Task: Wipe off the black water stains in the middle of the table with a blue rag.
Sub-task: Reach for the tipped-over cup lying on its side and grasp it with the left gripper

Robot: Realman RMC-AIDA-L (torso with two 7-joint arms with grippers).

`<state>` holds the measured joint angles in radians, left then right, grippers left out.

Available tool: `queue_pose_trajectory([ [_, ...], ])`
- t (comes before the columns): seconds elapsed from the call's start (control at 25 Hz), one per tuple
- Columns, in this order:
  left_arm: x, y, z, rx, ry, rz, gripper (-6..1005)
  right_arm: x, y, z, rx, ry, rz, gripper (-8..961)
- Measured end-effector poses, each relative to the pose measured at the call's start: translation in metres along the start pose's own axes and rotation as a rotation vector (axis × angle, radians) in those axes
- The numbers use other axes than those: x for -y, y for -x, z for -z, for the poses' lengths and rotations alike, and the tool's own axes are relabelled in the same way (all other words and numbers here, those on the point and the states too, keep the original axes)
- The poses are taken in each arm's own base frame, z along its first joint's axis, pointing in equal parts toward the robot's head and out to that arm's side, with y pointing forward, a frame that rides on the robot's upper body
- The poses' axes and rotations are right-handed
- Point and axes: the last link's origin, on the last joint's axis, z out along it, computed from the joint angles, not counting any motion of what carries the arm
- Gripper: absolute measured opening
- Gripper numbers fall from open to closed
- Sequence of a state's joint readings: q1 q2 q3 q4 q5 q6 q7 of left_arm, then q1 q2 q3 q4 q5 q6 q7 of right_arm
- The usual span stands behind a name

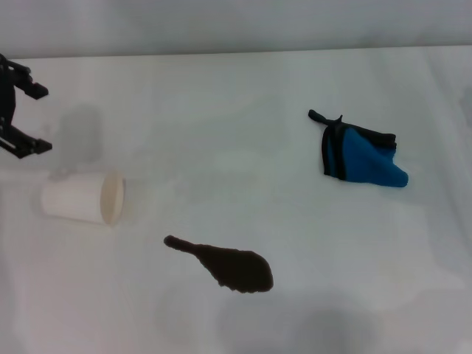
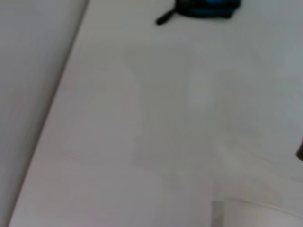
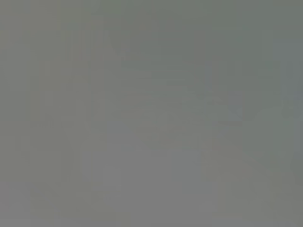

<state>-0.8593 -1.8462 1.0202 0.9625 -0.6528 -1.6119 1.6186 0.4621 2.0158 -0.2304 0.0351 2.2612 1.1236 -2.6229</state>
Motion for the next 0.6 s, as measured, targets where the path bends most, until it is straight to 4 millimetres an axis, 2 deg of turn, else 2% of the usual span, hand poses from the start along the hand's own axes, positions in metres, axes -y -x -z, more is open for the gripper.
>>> queue_pose_trajectory([
  [0.32, -0.013, -0.001, -0.006, 0.052, 0.098, -0.028, 884, 0.004, -0.005, 0.002, -0.028, -0.021, 0.001, 871],
  [0.6, -0.032, 0.010, -0.031, 0.111, 0.140, -0.067, 885, 0.008, -0.017, 0.017, -0.073, -0.031, -0.010, 870],
])
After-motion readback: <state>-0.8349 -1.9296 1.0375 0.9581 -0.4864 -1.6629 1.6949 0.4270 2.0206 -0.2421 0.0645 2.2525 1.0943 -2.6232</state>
